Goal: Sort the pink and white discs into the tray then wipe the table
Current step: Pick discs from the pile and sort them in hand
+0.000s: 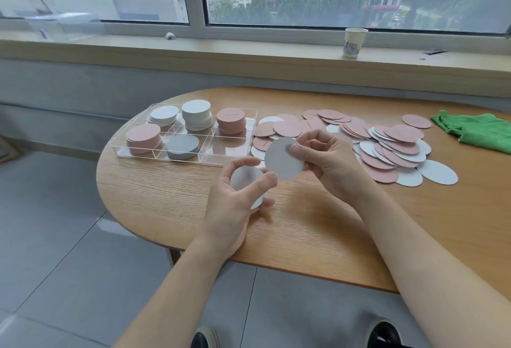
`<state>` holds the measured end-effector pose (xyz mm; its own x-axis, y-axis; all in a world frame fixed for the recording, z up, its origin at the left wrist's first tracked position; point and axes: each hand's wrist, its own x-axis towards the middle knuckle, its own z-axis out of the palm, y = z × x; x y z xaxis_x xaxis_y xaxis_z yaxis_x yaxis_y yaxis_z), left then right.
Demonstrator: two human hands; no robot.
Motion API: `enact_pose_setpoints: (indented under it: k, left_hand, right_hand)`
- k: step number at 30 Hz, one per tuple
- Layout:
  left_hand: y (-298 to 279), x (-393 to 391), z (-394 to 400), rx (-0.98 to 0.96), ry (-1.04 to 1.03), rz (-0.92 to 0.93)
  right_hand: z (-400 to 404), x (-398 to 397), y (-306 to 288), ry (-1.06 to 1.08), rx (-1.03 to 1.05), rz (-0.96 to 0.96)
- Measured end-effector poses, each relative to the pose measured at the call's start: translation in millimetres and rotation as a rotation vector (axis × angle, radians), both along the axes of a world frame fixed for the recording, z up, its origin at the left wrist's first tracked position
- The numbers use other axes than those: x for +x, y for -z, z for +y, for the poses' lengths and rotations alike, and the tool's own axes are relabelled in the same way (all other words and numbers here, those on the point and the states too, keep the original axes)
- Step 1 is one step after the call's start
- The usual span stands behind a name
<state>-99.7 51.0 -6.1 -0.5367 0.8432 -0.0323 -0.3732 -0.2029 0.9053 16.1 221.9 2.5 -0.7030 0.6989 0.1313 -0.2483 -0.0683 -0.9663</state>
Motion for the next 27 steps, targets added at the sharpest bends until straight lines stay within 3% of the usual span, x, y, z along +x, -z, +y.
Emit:
enact_pose_setpoints:
  k: [4,8,13,18,25,27]
  left_hand:
    - [0.5,0.1,0.7,0.018,0.037,0.019]
    - [2.7,-2.8,1.6,0.026,0.075,0.036]
    - [4.4,-6.8,0.3,0.026,0.138,0.001]
    - [2.0,-6.8,-1.4,0.015,0.157,-0.008]
    - [1.0,-4.4,-0.2,-0.005,0.158,0.004]
    - [1.0,-4.4,0.4,-0.005,0.157,0.009]
  right_hand:
    - [-12.7,-3.9,1.7,-0.152,0.103,-0.032]
    - [-20.9,-4.8,2.6,-0.161,0.262,-0.102]
    - [-11.9,-4.3,3.7,0.035,0.362,-0.149]
    - [18.3,-6.8,22.4,0.477,0.717,-0.462]
    - [41.1,-19.6,30.5,0.508,0.921,-0.913]
    - [41.0,-21.5,29.2,0.502,0.918,-0.956]
